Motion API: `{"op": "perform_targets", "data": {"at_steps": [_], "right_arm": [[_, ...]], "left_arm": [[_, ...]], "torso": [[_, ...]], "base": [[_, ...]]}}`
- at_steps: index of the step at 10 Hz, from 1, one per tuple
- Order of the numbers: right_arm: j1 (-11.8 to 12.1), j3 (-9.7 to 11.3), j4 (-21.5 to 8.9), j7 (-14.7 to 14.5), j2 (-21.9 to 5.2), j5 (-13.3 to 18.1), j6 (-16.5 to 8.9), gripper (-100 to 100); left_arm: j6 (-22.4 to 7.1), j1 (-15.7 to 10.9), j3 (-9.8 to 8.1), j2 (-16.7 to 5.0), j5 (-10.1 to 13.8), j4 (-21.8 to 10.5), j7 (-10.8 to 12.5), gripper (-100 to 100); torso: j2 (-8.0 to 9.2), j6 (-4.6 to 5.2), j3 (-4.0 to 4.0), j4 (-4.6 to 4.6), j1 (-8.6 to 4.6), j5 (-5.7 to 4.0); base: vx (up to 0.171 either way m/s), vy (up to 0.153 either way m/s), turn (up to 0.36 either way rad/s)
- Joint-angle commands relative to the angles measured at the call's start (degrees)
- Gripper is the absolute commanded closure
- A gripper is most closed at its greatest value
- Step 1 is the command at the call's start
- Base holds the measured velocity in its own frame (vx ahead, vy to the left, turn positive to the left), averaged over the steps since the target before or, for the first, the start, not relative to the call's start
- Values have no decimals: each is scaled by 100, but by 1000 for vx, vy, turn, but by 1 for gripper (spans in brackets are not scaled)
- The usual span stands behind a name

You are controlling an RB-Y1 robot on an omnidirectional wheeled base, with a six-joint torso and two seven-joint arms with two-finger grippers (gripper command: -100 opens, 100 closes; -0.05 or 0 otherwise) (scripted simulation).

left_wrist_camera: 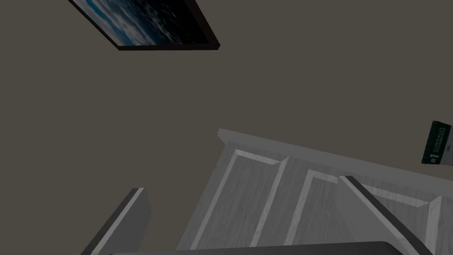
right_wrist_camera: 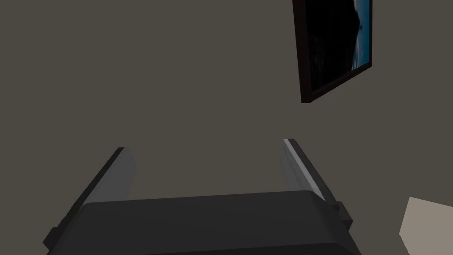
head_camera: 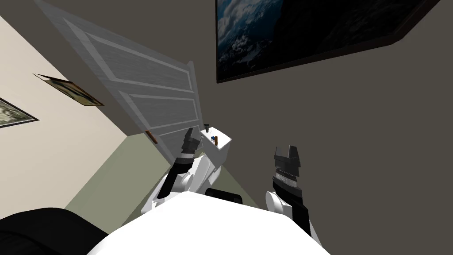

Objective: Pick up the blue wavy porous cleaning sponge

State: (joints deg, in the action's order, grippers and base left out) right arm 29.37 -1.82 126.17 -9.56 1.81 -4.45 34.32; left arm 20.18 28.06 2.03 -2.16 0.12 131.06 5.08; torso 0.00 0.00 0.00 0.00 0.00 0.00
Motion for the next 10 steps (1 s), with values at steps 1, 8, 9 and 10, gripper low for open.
{"op": "perform_targets", "data": {"at_steps": [1, 8, 9, 10], "right_arm": [[0, 0, 0, 0, 0, 0, 0, 0], [0, 0, 0, 0, 0, 0, 0, 0], [0, 0, 0, 0, 0, 0, 0, 0], [0, 0, 0, 0, 0, 0, 0, 0]], "left_arm": [[-205, -133, -45, -183, 103, -99, 10, -100], [-710, -455, -143, -384, 347, -323, 35, -100], [-710, -455, -143, -384, 347, -323, 35, -100], [-710, -455, -143, -384, 347, -323, 35, -100]], "torso": [[0, 0, 0, 0, 0, 0], [-1, -1, -1, 0, -2, 0], [-1, -1, -1, 0, -3, 0], [0, 0, 0, 0, -2, 0]], "base": [[25, 43, -68], [-9, 16, -43], [0, 0, 0], [-16, 18, -55]]}}
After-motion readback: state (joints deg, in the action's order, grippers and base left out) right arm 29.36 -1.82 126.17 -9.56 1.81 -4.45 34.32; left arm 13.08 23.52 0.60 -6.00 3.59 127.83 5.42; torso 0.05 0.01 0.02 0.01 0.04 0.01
